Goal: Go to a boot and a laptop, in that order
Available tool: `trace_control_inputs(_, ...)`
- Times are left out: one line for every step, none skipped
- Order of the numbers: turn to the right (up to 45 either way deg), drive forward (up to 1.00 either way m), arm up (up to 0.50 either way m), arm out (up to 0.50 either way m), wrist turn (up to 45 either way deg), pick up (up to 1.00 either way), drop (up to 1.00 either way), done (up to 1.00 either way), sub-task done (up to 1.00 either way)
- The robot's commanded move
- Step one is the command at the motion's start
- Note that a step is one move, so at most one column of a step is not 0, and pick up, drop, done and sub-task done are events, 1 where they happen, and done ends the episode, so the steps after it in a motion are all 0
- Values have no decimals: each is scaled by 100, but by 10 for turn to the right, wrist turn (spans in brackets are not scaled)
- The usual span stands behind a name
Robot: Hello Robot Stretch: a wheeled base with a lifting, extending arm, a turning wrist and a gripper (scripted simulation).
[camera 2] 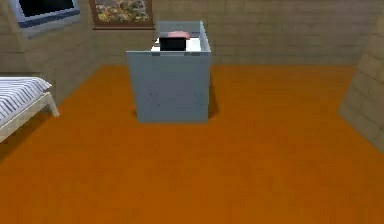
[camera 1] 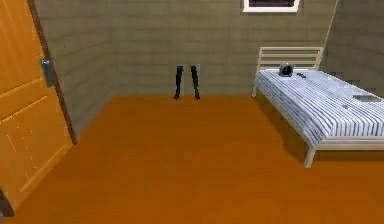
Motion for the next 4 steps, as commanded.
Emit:
trace_control_inputs(0,100,0,0,0,0,0,0,0)
trace_control_inputs(0,100,0,0,0,0,0,0,0)
trace_control_inputs(0,70,0,0,0,0,0,0,0)
trace_control_inputs(0,0,0,0,0,0,0,0,100)
